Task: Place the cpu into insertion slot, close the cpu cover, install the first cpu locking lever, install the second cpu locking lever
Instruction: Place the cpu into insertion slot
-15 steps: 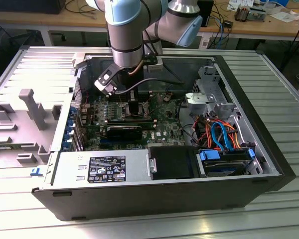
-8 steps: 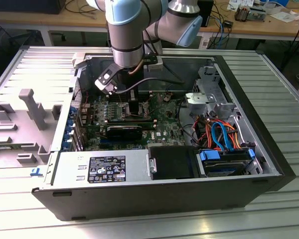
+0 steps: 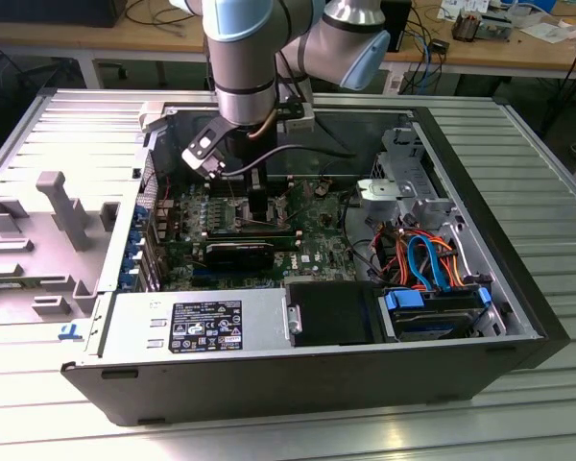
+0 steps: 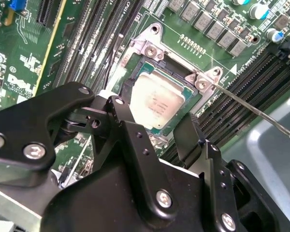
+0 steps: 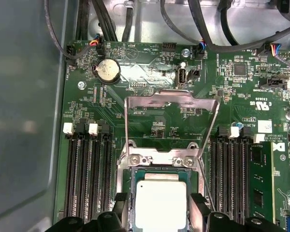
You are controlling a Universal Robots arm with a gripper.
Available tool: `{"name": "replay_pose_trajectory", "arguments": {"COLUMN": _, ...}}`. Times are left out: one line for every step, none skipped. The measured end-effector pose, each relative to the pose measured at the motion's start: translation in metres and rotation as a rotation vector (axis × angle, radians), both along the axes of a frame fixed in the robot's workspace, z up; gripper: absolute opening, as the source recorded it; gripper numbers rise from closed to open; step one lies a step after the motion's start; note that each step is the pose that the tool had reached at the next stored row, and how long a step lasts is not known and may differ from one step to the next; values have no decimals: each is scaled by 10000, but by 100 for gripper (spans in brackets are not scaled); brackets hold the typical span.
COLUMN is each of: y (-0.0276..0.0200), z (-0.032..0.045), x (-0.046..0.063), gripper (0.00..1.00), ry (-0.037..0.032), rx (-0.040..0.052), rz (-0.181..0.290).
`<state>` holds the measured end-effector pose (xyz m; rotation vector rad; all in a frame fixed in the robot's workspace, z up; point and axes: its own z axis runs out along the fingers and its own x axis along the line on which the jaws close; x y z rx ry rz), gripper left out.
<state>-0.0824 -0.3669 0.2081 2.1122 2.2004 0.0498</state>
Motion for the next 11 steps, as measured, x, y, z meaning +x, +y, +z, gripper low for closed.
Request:
{"name": "replay_pose_trajectory", "arguments": {"y": -2, "z": 10, "x": 0, "gripper": 62, "ry": 0, "rx": 10, "rz": 0}}
{"name": "replay_pose_trajectory", "arguments": {"y": -8, "z": 10, "x": 1, "gripper": 62, "ry": 1, "rx": 60, "rz": 2}}
{"name": "replay_pose_trajectory", "arguments": {"y": -12, "z": 10, "x": 2, "gripper": 62, "ry": 2, "rx": 68, "rz": 0}}
{"name": "replay_pose_trajectory", "arguments": {"y": -13, "z": 10, "x": 3, "gripper": 62, "ry": 4, "rx": 67, "rz": 0}}
{"name": "replay_pose_trajectory", "arguments": {"y": -13, "z": 10, "x": 4, "gripper": 62, "ry": 4, "rx": 67, "rz": -1}}
{"name": "replay_pose_trajectory", "arguments": {"y": -12, "z": 10, "x": 4, "gripper": 62, "ry": 4, "rx": 67, "rz": -1}}
{"name": "replay_pose_trajectory", "arguments": {"y": -8, "z": 10, "x": 4, "gripper": 60, "ry": 4, "rx": 67, "rz": 1}}
{"name": "replay_pose_trajectory", "arguments": {"y": 1, "z": 10, "x": 4, "gripper": 53, "ry": 4, "rx": 67, "rz": 7}}
{"name": "replay_pose_trajectory", "arguments": {"y": 5, "z": 10, "x": 5, "gripper": 47, "ry": 4, "rx": 67, "rz": 14}}
{"name": "replay_pose_trajectory", "arguments": {"y": 5, "z": 9, "x": 4, "gripper": 35, "ry": 5, "rx": 69, "rz": 17}}
{"name": "replay_pose_trajectory", "arguments": {"y": 10, "z": -5, "x": 6, "gripper": 29, "ry": 3, "rx": 72, "rz": 18}}
